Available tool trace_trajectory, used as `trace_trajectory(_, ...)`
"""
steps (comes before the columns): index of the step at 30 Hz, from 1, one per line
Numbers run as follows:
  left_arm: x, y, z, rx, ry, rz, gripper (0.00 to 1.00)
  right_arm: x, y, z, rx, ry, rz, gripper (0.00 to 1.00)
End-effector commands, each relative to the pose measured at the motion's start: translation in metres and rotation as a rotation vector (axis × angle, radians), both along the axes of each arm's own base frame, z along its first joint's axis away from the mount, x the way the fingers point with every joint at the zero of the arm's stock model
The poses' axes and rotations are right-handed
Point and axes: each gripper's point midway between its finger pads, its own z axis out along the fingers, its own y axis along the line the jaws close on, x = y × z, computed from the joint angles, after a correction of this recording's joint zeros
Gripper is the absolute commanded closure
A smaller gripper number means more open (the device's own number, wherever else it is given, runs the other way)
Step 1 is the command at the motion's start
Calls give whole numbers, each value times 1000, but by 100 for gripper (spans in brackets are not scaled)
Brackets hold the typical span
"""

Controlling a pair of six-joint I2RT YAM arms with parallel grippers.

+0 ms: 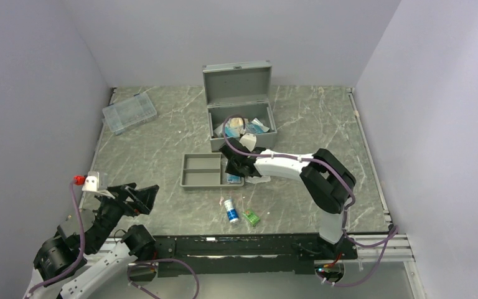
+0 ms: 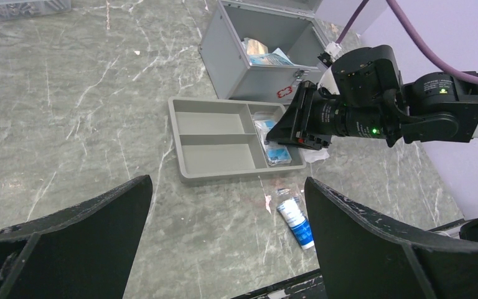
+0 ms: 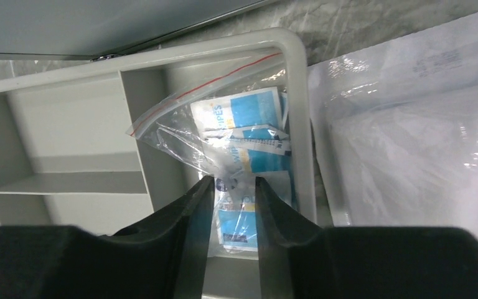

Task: Organize the medicine kit

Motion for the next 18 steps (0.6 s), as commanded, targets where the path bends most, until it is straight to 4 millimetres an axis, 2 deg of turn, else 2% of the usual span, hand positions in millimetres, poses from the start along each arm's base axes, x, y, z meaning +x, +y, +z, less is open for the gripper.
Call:
trace_trajectory(1, -4, 2, 14, -44, -57, -14, 1, 5, -11, 30, -28, -62, -7, 64)
trace_trajectory(10, -3, 1, 14, -40, -55, -15, 1, 7, -15, 65, -7, -135, 9, 60)
trace_trajectory(18, -3, 1, 14, -40, -56, -14, 1, 0, -33, 88, -22, -196, 46, 55)
